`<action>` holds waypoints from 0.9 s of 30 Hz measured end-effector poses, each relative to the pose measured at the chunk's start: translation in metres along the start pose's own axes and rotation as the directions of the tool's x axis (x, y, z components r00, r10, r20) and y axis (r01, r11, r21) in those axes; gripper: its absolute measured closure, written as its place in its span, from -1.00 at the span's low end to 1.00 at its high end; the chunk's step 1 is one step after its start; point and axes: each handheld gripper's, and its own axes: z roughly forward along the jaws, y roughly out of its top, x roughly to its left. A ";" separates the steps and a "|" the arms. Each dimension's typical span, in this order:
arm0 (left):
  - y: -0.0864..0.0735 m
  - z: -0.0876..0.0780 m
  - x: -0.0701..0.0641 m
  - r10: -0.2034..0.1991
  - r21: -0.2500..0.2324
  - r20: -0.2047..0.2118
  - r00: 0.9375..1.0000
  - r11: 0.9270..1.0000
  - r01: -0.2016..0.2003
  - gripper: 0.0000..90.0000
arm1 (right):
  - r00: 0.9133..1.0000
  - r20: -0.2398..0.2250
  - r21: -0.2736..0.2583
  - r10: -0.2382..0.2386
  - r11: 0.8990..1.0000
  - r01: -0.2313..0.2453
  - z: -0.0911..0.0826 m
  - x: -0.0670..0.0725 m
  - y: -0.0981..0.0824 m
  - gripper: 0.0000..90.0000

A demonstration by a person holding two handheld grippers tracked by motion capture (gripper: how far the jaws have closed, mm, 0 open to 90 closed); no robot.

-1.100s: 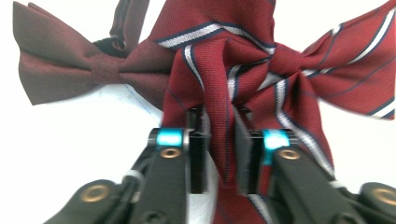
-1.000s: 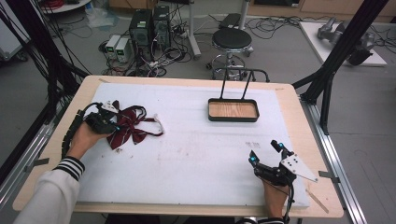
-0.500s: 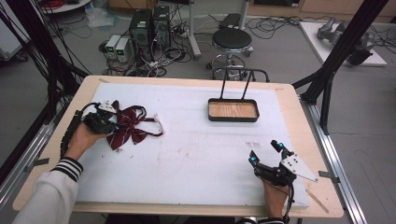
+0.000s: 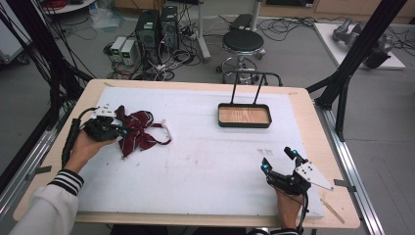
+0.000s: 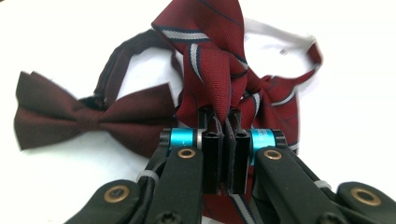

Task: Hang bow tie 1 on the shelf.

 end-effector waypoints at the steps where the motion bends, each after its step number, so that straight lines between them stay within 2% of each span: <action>1: 0.000 -0.001 -0.001 0.003 -0.009 0.005 1.000 1.000 -0.003 0.93 | 1.000 0.001 -0.001 -0.002 1.000 0.002 0.000 0.000 0.000 -0.79; 4: 0.001 -0.005 -0.003 0.006 -0.053 0.024 1.000 0.999 -0.005 0.93 | 1.000 -0.001 0.001 0.001 1.000 -0.001 0.000 0.000 0.000 -0.79; 7: 0.001 -0.007 -0.004 0.009 -0.073 0.031 0.999 0.997 -0.007 0.93 | 1.000 -0.002 0.003 -0.002 1.000 0.003 0.000 0.001 0.000 -0.79; 12: 0.003 -0.013 -0.009 0.021 -0.133 0.050 0.999 0.991 -0.014 0.93 | 1.000 0.000 -0.003 -0.013 1.000 0.013 0.000 0.001 0.000 -0.79; 15: 0.004 -0.015 -0.011 0.028 -0.150 0.060 0.998 0.989 -0.018 0.93 | 1.000 0.000 -0.001 -0.010 1.000 0.010 0.000 0.001 0.000 -0.79; 17: 0.005 -0.018 -0.014 0.028 -0.182 0.078 0.997 0.983 -0.013 0.93 | 1.000 -0.002 0.002 -0.018 1.000 0.018 0.000 0.002 0.000 -0.79; 18: 0.005 -0.018 -0.014 0.028 -0.182 0.078 0.997 0.983 -0.013 0.93 | 1.000 -0.002 0.002 -0.019 1.000 0.019 0.000 0.002 0.000 -0.79; 19: 0.005 -0.020 -0.014 0.027 -0.206 0.099 0.995 0.979 -0.006 0.93 | 1.000 -0.002 0.003 -0.014 1.000 0.014 0.000 0.002 0.000 -0.79; 21: 0.005 -0.022 -0.015 0.028 -0.215 0.103 0.994 0.977 -0.006 0.93 | 1.000 -0.005 0.002 -0.015 1.000 0.015 0.000 0.001 0.001 -0.79; 22: 0.006 -0.023 -0.016 0.022 -0.241 0.119 0.993 0.971 0.008 0.93 | 1.000 -0.012 0.004 -0.016 1.000 0.016 0.001 0.000 0.001 -0.79; 23: 0.006 -0.023 -0.016 0.022 -0.241 0.119 0.993 0.971 0.008 0.93 | 1.000 -0.021 0.011 -0.010 1.000 0.010 0.001 0.000 0.002 -0.79; 27: 0.009 -0.027 -0.019 0.029 -0.269 0.131 0.991 0.963 0.008 0.93 | 0.999 -0.045 0.011 -0.026 1.000 0.027 0.002 0.001 0.008 -0.79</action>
